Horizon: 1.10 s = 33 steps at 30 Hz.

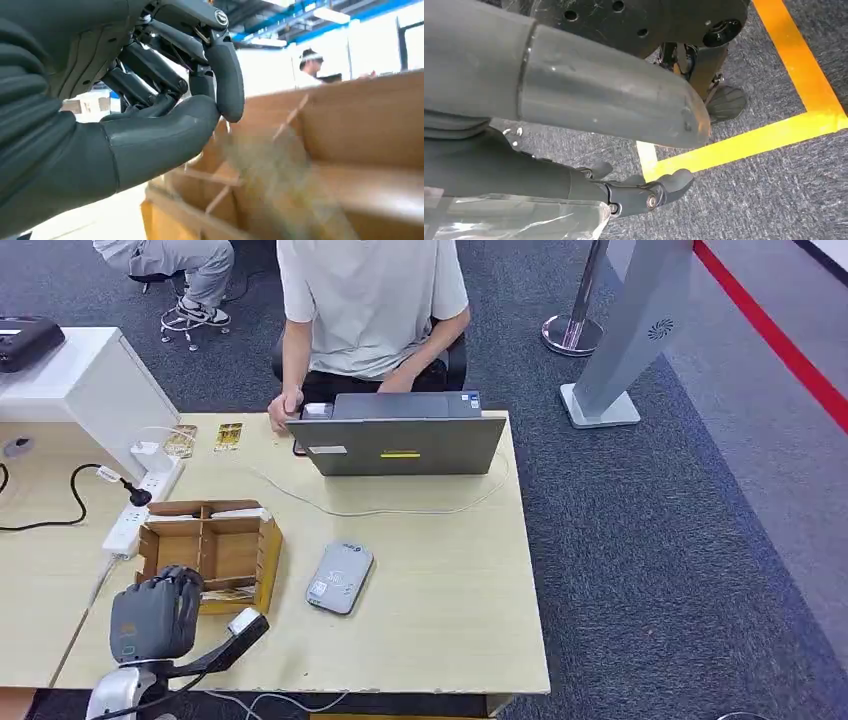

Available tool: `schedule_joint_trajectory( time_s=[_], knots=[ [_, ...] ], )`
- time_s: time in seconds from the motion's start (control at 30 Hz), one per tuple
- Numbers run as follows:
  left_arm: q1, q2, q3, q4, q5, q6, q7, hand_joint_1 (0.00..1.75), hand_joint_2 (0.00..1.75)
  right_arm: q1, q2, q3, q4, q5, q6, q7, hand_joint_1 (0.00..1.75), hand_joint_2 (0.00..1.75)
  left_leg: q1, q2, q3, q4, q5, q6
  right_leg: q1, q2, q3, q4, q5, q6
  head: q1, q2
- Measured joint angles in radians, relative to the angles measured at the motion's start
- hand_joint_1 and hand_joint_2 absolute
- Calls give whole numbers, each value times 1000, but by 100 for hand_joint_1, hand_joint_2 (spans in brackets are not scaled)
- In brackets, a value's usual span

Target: Pass the card to the sensor for recognition and then transmit it.

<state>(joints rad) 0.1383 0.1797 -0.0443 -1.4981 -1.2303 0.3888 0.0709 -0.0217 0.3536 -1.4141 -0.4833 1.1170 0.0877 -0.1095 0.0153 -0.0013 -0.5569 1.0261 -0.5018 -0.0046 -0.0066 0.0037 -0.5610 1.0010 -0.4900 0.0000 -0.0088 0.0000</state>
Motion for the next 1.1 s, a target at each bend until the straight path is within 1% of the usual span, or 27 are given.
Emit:
schedule_joint_trajectory(
  time_s=[0.13, 0.4, 0.47, 0.57, 0.73, 0.77, 0.83, 0.93, 0.97, 1.1],
  knots=[
    [6, 0, 0, -38, 0, 3, -1, 175, 175, 0, 0, 0, 0, 0, -1, -2, 0, 0, 0, 0, 0, 0, 0, 0, 0, 0, 0, 0, 0, 0, 0, 0],
    [15, -1, 0, -63, 0, 3, -1, 175, 175, 0, 2, 0, 0, 0, -1, -3, 0, 0, 0, 0, 0, 0, 0, 0, 0, 0, 0, 0, 0, 0, 0, 0],
    [17, -1, 0, -66, 0, 20, -13, 175, 175, 0, 2, 0, 0, 0, -2, -5, 0, 0, 0, 0, 0, 0, 0, 0, 0, 0, 0, 0, 0, 0, 0, 0],
    [27, -1, 0, -98, 1, 61, -35, 175, 175, 0, 2, -1, 0, -2, -7, -10, 0, 0, 0, 0, 0, 0, 0, 0, 0, 0, 0, 0, 0, 0, 0, 0],
    [52, 1, -21, -216, 2, 110, -70, 175, 175, 0, 2, -2, 3, -4, -17, -18, 0, 0, 0, 0, 0, 0, 0, 0, 0, 0, 0, 0, 0, 0, 0, 0],
    [52, 2, -31, -244, 2, 117, -75, 5, 175, -1, 2, -2, 3, -4, -17, -20, 0, 0, 0, 0, 0, 0, 0, 0, 0, 0, 0, 0, 0, 0, 0, 0],
    [51, 6, -45, -279, 4, 104, -75, 0, 175, -1, 3, -2, 3, -4, -17, -23, 0, 0, 0, 0, 0, 0, 0, 0, 0, 0, 0, 0, 0, 0, 0, 0],
    [48, 21, -63, -293, 27, 17, -60, 0, 175, -1, 5, -2, 5, -5, -18, -27, 0, 0, 0, 0, 0, 0, 0, 0, 0, 0, -1, 0, 0, 0, 0, 0],
    [48, 27, -67, -292, 39, 7, -62, 0, 175, -1, 6, -2, 6, -6, -18, -27, 0, 0, 0, 0, 0, 0, 0, 0, 0, 0, -1, 0, 0, 0, 0, 0],
    [53, 41, -83, -292, 57, 13, -76, 0, 175, -1, 6, -2, 11, -8, -19, -28, 0, 0, 0, 0, 0, 0, 0, 0, 0, 0, -1, 1, 0, 0, 0, 0]
  ],
)
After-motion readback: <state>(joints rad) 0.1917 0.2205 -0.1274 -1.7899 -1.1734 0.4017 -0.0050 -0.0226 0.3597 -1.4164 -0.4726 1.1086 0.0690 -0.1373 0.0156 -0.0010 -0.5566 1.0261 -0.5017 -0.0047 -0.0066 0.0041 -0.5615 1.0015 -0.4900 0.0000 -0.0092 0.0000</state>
